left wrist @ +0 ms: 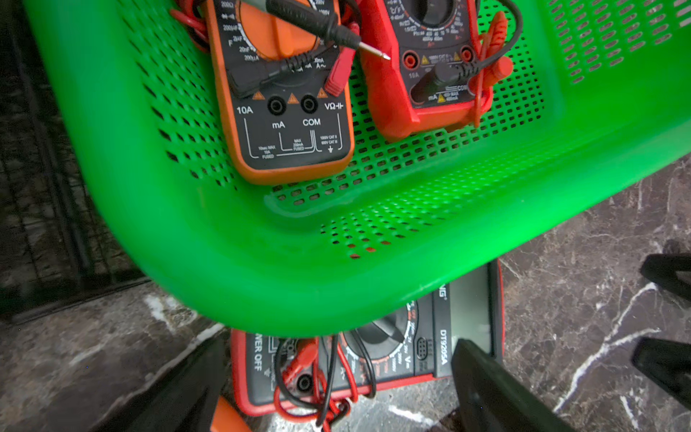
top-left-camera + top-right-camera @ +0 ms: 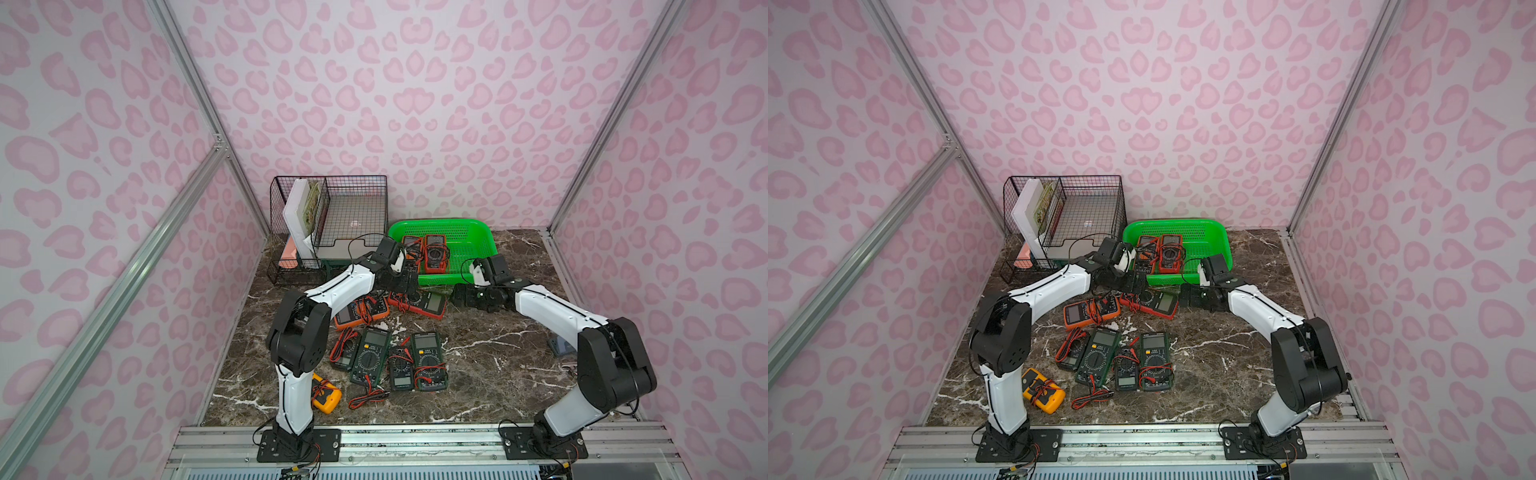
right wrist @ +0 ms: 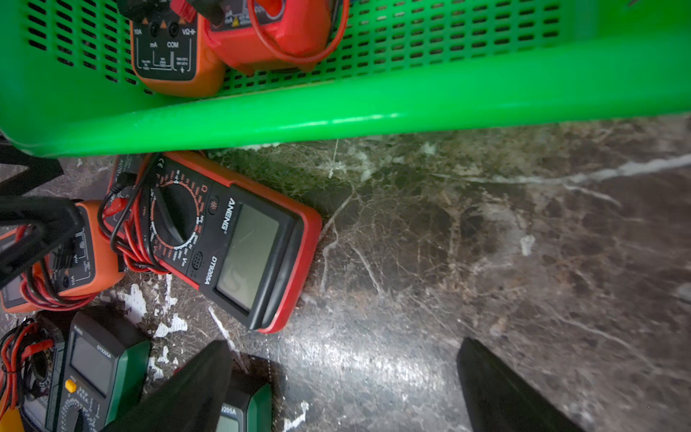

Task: Put the multimeter into the basket
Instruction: Adjust the multimeter at the center of the board.

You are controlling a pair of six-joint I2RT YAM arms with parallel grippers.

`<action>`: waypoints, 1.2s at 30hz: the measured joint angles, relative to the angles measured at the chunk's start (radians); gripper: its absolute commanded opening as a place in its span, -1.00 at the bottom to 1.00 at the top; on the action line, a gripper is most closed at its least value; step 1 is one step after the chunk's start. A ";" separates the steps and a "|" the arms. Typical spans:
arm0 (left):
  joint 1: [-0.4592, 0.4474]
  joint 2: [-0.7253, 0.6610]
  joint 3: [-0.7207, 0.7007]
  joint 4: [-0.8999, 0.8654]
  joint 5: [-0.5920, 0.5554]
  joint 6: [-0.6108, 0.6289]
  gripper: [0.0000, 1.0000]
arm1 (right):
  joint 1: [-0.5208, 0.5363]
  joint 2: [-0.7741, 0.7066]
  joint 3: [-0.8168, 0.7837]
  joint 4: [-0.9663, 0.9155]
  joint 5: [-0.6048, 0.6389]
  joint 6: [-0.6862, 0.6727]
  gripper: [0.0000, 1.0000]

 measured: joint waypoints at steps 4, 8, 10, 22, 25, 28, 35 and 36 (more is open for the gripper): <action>0.000 -0.001 -0.047 0.031 -0.003 -0.001 0.97 | -0.016 -0.027 -0.018 -0.006 0.000 0.000 0.99; 0.000 0.001 -0.088 0.044 -0.003 -0.005 0.97 | -0.022 -0.045 -0.028 -0.013 0.004 0.000 0.99; 0.000 0.007 -0.086 0.058 -0.003 -0.008 0.97 | -0.025 -0.051 -0.030 -0.023 0.005 -0.001 0.98; -0.005 0.071 -0.064 0.092 0.030 -0.020 0.97 | -0.029 -0.087 -0.040 -0.060 0.018 -0.015 0.98; -0.018 0.072 -0.064 0.092 0.050 -0.020 0.97 | -0.029 -0.090 -0.051 -0.060 0.023 -0.014 0.98; -0.035 0.072 -0.064 0.092 0.069 -0.024 0.97 | -0.035 -0.092 -0.064 -0.060 0.023 -0.014 0.98; -0.085 0.072 -0.064 0.092 0.095 -0.029 0.97 | -0.054 -0.077 -0.071 -0.031 0.016 0.004 0.98; -0.092 0.072 -0.064 0.092 0.098 -0.032 0.97 | -0.056 -0.074 -0.071 -0.028 0.014 0.004 0.98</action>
